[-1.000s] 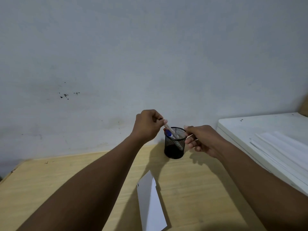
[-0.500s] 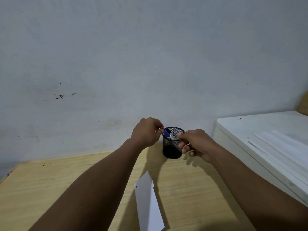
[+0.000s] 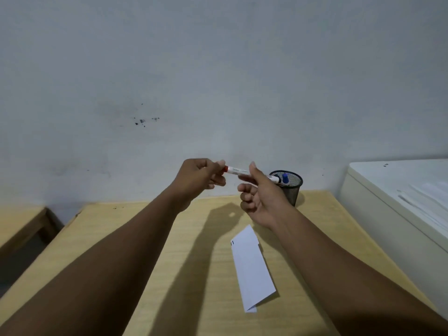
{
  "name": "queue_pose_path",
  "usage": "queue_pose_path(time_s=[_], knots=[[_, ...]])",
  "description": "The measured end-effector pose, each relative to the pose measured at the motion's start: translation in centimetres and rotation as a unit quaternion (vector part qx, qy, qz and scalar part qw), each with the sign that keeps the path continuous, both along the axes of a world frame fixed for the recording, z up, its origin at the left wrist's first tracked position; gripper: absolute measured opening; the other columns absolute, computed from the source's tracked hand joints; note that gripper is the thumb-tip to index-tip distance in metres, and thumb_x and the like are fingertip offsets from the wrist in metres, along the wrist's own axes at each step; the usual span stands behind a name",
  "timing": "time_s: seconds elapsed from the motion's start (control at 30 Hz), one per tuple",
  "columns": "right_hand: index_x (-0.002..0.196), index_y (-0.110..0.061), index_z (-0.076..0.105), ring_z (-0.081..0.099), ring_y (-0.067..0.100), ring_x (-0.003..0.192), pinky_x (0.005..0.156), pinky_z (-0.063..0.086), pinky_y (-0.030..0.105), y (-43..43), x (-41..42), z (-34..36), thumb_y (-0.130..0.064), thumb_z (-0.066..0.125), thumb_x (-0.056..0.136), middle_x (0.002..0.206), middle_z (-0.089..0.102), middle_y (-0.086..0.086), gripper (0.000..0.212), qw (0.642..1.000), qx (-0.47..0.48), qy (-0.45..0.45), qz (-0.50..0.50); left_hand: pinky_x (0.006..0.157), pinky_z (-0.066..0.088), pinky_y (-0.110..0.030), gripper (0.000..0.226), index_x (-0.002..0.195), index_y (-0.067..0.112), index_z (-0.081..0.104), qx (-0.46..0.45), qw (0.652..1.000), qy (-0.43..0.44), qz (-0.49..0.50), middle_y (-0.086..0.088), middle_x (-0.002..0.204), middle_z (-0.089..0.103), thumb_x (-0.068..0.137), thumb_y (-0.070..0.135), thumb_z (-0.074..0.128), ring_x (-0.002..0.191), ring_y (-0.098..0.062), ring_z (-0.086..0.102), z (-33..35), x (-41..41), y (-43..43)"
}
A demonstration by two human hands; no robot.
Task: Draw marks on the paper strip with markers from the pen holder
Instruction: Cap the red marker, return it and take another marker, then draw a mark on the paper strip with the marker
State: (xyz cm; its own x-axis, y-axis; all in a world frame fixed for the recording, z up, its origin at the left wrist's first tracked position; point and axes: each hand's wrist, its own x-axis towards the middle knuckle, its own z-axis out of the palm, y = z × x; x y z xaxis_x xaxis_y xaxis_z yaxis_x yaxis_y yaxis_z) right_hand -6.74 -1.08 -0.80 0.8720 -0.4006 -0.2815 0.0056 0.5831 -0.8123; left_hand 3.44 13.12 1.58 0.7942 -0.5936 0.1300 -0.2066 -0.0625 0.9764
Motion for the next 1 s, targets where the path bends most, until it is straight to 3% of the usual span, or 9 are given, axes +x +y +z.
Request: queue_pose_path(time_s=[0.17, 0.23, 0.3, 0.37, 0.47, 0.63, 0.7, 0.8, 1.0], knots=[[0.093, -0.009, 0.066, 0.062, 0.011, 0.044, 0.041, 0.044, 0.019, 1.8, 0.0, -0.3, -0.021, 0.060, 0.100, 0.061, 0.067, 0.006, 0.015, 0.996, -0.020, -0.082, 0.005, 0.074, 0.049, -0.036, 0.044, 0.072, 0.011, 0.059, 0.011, 0.999, 0.008, 0.042, -0.007, 0.064, 0.061, 0.105, 0.039, 0.050, 0.069, -0.020, 0.072, -3.3, 0.0, 4.0], [0.092, -0.009, 0.066, 0.063, 0.013, 0.045, 0.045, 0.045, 0.020, 1.5, -0.7, 0.0, -0.015, 0.059, 0.100, 0.064, 0.066, 0.009, 0.013, 0.995, -0.048, -0.088, -0.001, 0.073, 0.049, -0.036, 0.048, 0.068, 0.011, 0.057, 0.032, 0.998, 0.006, 0.062, -0.011, 0.071, 0.063, 0.105, 0.040, 0.049, 0.067, -0.020, 0.073, -4.5, 0.2, 5.6], [0.089, -0.008, 0.064, 0.057, 0.014, 0.043, 0.046, 0.042, 0.022, 1.0, -1.5, -0.1, -0.009, 0.060, 0.096, 0.065, 0.061, 0.012, 0.009, 0.992, -0.099, -0.072, -0.018, 0.071, 0.050, -0.033, 0.046, 0.066, 0.008, 0.062, 0.131, 0.989, -0.055, 0.047, -0.009, 0.083, 0.076, 0.101, 0.037, 0.057, 0.069, -0.018, 0.075, -5.9, 0.1, 6.8], [0.083, -0.009, 0.062, 0.050, 0.012, 0.040, 0.043, 0.038, 0.022, 0.8, -2.4, -1.0, -0.005, 0.066, 0.093, 0.060, 0.057, 0.010, 0.011, 0.981, -0.187, -0.046, -0.024, 0.067, 0.052, -0.031, 0.038, 0.064, 0.008, 0.063, 0.242, 0.963, -0.117, 0.013, -0.003, 0.075, 0.076, 0.094, 0.033, 0.066, 0.070, -0.019, 0.072, -7.1, -0.5, 7.0], [0.080, -0.009, 0.062, 0.047, 0.014, 0.037, 0.041, 0.038, 0.023, 1.1, -3.8, -3.6, -0.007, 0.071, 0.091, 0.056, 0.058, 0.009, 0.014, 0.946, -0.324, -0.010, -0.025, 0.061, 0.043, -0.031, 0.036, 0.056, 0.016, 0.054, 0.347, 0.917, -0.191, -0.041, -0.004, 0.063, 0.060, 0.085, 0.033, 0.067, 0.064, -0.024, 0.055, -8.2, -1.8, 5.7], [0.086, -0.006, 0.068, 0.069, 0.023, 0.051, 0.042, 0.045, 0.025, 1.8, -5.2, -6.6, -0.009, 0.061, 0.096, 0.065, 0.072, 0.010, 0.012, 0.949, -0.310, 0.016, -0.051, 0.066, 0.052, -0.033, 0.025, 0.060, 0.025, 0.052, 0.433, 0.860, -0.254, -0.092, 0.002, 0.071, 0.063, 0.071, 0.047, 0.055, 0.076, -0.025, 0.063, -10.1, -3.0, 3.6], [0.088, -0.006, 0.069, 0.073, 0.025, 0.058, 0.046, 0.047, 0.027, 2.0, -5.2, -7.4, -0.011, 0.061, 0.096, 0.071, 0.075, 0.010, 0.012, 0.950, -0.307, 0.022, -0.049, 0.064, 0.047, -0.031, 0.023, 0.062, 0.028, 0.050, 0.436, 0.857, -0.256, -0.096, 0.006, 0.072, 0.060, 0.069, 0.049, 0.055, 0.075, -0.023, 0.062, -10.5, -2.9, 3.4], [0.092, -0.002, 0.069, 0.073, 0.027, 0.064, 0.050, 0.046, 0.029, 2.2, -5.2, -8.3, -0.011, 0.061, 0.096, 0.077, 0.076, 0.015, 0.012, 0.952, -0.301, 0.031, -0.044, 0.069, 0.055, -0.035, 0.024, 0.073, 0.029, 0.054, 0.433, 0.865, -0.232, -0.097, 0.006, 0.080, 0.064, 0.066, 0.051, 0.056, 0.080, -0.022, 0.065, -10.5, -3.0, 3.4], [0.091, -0.009, 0.069, 0.076, 0.028, 0.069, 0.054, 0.049, 0.030, 2.3, -5.0, -9.6, -0.013, 0.062, 0.096, 0.092, 0.078, 0.024, 0.010, 0.948, -0.315, 0.029, -0.038, 0.078, 0.050, -0.037, 0.054, 0.106, 0.019, 0.052, 0.416, 0.893, -0.141, -0.099, 0.004, 0.093, 0.065, 0.079, 0.062, 0.067, 0.087, -0.019, 0.062, -9.2, -3.3, 3.5]])
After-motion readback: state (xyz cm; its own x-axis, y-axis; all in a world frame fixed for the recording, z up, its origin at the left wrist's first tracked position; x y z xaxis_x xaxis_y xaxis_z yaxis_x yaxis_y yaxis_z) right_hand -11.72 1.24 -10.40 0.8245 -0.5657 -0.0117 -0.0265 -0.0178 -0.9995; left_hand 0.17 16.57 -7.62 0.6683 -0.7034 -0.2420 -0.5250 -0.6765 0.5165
